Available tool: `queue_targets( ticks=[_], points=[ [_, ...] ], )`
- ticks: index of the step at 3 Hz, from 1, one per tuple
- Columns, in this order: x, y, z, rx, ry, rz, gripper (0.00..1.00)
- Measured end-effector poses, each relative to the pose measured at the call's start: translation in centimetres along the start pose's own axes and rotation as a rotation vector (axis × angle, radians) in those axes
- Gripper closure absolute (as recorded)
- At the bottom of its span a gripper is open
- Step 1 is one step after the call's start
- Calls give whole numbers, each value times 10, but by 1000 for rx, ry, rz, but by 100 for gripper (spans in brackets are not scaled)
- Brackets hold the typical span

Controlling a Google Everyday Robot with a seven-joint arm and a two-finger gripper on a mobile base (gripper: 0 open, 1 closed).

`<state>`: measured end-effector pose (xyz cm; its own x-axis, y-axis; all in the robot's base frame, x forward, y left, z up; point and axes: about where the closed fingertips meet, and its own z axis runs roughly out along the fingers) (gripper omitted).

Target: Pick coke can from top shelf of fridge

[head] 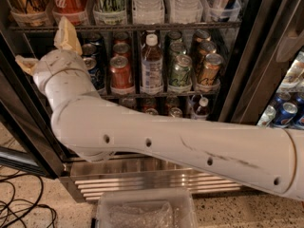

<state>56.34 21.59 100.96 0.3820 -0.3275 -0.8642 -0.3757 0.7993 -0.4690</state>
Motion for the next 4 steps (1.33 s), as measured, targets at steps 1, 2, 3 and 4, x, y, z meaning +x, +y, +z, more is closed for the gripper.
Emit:
queue_targets(
  ticks=[1, 2, 3, 4],
  points=[
    [-4, -2, 10, 95, 23, 8, 18],
    [-2, -14, 16, 220, 33, 22, 18],
    [-2, -30, 21, 325, 29, 45, 18],
    [-8, -45, 19, 385, 3, 78, 17]
  ],
)
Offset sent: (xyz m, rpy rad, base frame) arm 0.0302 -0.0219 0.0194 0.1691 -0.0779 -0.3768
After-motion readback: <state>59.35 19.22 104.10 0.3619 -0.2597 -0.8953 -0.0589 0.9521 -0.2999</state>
